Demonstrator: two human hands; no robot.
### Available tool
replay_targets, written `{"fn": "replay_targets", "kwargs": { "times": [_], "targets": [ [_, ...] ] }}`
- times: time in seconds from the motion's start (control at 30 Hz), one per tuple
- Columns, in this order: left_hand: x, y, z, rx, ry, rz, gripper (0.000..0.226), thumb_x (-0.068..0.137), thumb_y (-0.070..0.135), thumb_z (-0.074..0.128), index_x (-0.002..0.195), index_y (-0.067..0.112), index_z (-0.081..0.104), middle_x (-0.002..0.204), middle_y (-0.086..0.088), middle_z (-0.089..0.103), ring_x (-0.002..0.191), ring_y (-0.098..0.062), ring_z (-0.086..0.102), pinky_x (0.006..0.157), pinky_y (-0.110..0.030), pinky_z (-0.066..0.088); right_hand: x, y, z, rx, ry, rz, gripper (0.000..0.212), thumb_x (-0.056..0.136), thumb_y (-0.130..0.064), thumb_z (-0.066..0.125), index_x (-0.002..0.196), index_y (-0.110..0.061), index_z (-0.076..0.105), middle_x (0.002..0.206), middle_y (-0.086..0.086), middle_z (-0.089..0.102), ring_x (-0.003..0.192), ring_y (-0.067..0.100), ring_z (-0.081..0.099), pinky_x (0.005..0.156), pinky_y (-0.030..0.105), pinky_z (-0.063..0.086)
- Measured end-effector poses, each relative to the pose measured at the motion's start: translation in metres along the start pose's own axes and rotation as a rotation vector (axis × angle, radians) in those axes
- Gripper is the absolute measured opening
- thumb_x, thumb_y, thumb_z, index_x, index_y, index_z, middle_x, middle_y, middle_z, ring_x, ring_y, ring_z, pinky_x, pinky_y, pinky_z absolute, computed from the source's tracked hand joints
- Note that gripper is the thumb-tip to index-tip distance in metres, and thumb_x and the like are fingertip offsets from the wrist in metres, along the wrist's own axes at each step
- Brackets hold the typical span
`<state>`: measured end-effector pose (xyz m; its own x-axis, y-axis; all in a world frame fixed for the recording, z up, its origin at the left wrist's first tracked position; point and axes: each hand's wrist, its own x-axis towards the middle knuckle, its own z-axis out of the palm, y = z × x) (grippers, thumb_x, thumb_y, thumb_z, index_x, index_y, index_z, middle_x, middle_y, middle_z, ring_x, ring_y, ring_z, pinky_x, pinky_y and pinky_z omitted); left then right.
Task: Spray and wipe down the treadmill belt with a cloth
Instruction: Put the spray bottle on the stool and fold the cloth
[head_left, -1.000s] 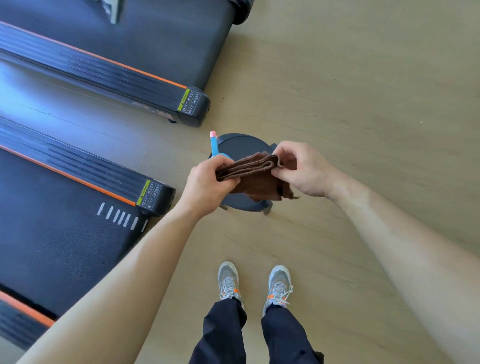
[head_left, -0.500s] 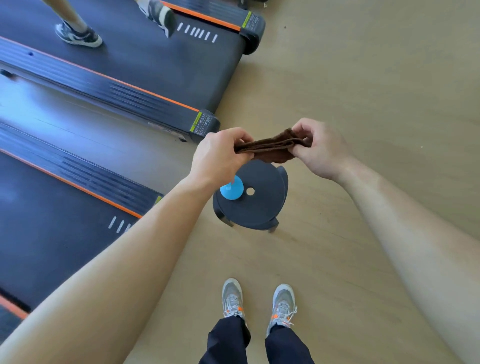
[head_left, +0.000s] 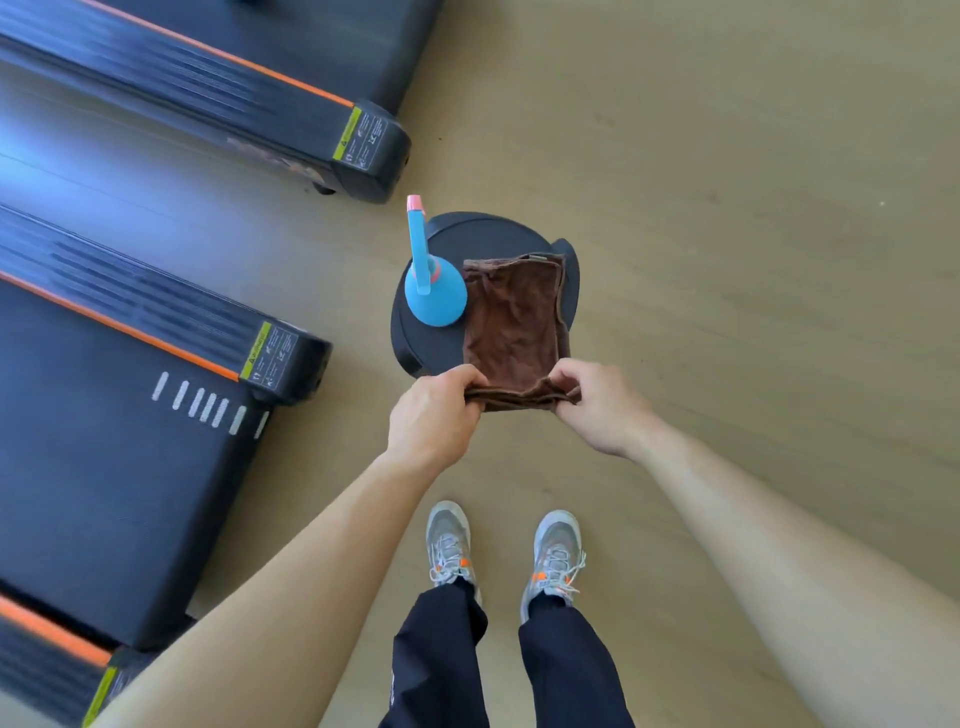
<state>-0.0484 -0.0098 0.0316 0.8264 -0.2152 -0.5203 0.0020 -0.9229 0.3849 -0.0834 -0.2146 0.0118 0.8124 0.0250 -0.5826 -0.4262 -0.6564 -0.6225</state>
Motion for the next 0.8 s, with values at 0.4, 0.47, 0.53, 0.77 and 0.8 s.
{"fn": "replay_targets", "kwargs": {
  "times": [0.4, 0.47, 0.53, 0.77, 0.8],
  "targets": [
    [0.075, 0.055, -0.004, -0.352, 0.241, 0.006, 0.054, 0.100, 0.014, 0.063, 0.151, 0.020, 0.044, 0.153, -0.005, 0.051, 0.134, -0.025, 0.056, 0.113, -0.045, 0.047, 0.109, -0.014, -0.055, -0.001, 0.238, 0.050, 0.015, 0.090, -0.017, 0.061, 0.101, -0.027, 0.064, 0.097, -0.002, 0.069, 0.094, 0.027, 0.063, 0.071, 0.030, 0.041],
    [0.073, 0.051, 0.012, -0.315, 0.187, 0.024, 0.067, 0.102, 0.011, 0.058, 0.161, 0.021, 0.028, 0.172, -0.003, 0.022, 0.146, -0.026, 0.043, 0.117, -0.044, 0.042, 0.121, -0.009, -0.048, 0.096, 0.295, 0.086, 0.029, 0.094, -0.017, 0.060, 0.121, -0.025, 0.063, 0.107, -0.002, 0.068, 0.104, 0.026, 0.064, 0.082, 0.029, 0.045],
    [0.066, 0.038, 0.030, -0.209, 0.133, 0.046, 0.066, 0.104, 0.014, 0.054, 0.163, 0.024, 0.025, 0.175, 0.000, 0.012, 0.152, -0.025, 0.034, 0.117, -0.043, 0.039, 0.120, -0.005, -0.036, 0.082, 0.373, 0.104, 0.045, 0.096, -0.016, 0.057, 0.140, -0.022, 0.052, 0.125, 0.003, 0.063, 0.115, 0.027, 0.060, 0.094, 0.035, 0.048],
    [0.060, -0.008, 0.072, 0.190, 0.012, 0.063, 0.062, 0.108, 0.030, 0.047, 0.165, 0.025, 0.022, 0.176, 0.000, 0.008, 0.163, -0.025, 0.011, 0.128, -0.049, 0.023, 0.089, 0.018, 0.018, -0.661, 0.095, -0.229, 0.069, 0.101, -0.043, 0.047, 0.160, -0.033, 0.013, 0.170, 0.001, -0.002, 0.155, 0.027, 0.004, 0.123, 0.047, 0.015],
    [0.061, -0.009, 0.074, 0.195, -0.001, 0.060, 0.063, 0.109, 0.031, 0.045, 0.166, 0.025, 0.020, 0.177, 0.000, 0.005, 0.163, -0.025, 0.009, 0.128, -0.050, 0.021, 0.092, 0.022, 0.021, -0.682, 0.027, -0.203, 0.070, 0.103, -0.047, 0.043, 0.161, -0.035, 0.007, 0.170, 0.000, -0.009, 0.156, 0.024, -0.003, 0.125, 0.046, 0.011]
  ]
}}
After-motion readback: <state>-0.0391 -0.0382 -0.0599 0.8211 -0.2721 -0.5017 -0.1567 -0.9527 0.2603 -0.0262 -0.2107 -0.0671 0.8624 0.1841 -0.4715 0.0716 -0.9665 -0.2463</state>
